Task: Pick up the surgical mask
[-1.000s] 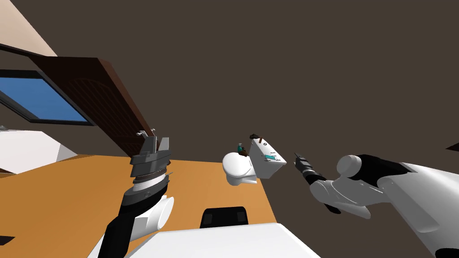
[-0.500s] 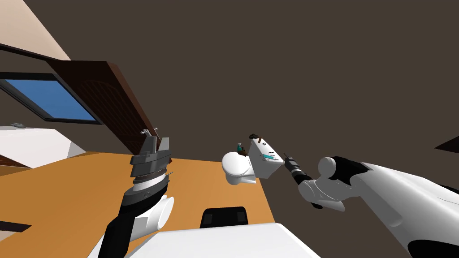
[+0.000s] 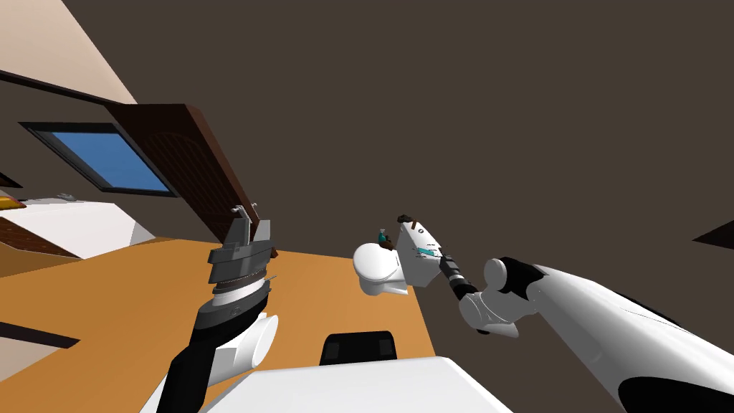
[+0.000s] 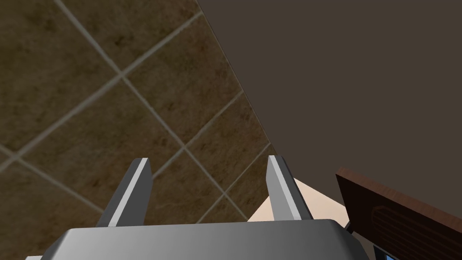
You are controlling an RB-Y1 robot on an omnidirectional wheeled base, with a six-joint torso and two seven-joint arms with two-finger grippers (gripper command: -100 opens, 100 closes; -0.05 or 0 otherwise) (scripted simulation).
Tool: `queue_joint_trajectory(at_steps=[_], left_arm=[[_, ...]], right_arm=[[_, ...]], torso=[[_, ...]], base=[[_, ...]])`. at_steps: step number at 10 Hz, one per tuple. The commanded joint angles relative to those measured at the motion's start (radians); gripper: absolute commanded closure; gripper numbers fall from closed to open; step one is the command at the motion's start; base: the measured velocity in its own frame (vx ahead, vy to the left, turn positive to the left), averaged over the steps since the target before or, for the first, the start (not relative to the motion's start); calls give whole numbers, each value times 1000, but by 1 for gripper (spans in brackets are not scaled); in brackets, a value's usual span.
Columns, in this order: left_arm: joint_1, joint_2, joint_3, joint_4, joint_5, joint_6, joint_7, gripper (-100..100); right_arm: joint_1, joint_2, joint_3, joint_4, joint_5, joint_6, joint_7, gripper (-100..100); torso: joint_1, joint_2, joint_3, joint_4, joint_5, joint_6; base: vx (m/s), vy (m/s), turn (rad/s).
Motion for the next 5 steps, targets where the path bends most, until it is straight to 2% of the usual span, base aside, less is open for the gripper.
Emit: queue_joint_trajectory(at_steps=[1, 2, 3, 4, 5], left_arm=[[0, 0, 0, 0, 0, 0, 0, 0], [0, 0, 0, 0, 0, 0, 0, 0], [0, 0, 0, 0, 0, 0, 0, 0], [0, 0, 0, 0, 0, 0, 0, 0], [0, 0, 0, 0, 0, 0, 0, 0]], right_arm=[[12, -42, -7, 3, 1, 22, 1, -100], [48, -82, -26, 25, -2, 54, 1, -100], [48, -96, -26, 25, -2, 54, 1, -100], [82, -138, -43, 46, -5, 82, 1, -100], [82, -144, -43, 46, -5, 82, 1, -100]], torso=[[0, 0, 0, 0, 0, 0], [1, -1, 0, 0, 0, 0], [0, -2, -1, 0, 0, 0], [1, -2, -1, 0, 0, 0], [1, -3, -2, -1, 0, 0]], base=[[-5, -74, 52], [12, -86, 91], [22, -70, 44], [40, -71, 61], [36, -65, 50]])
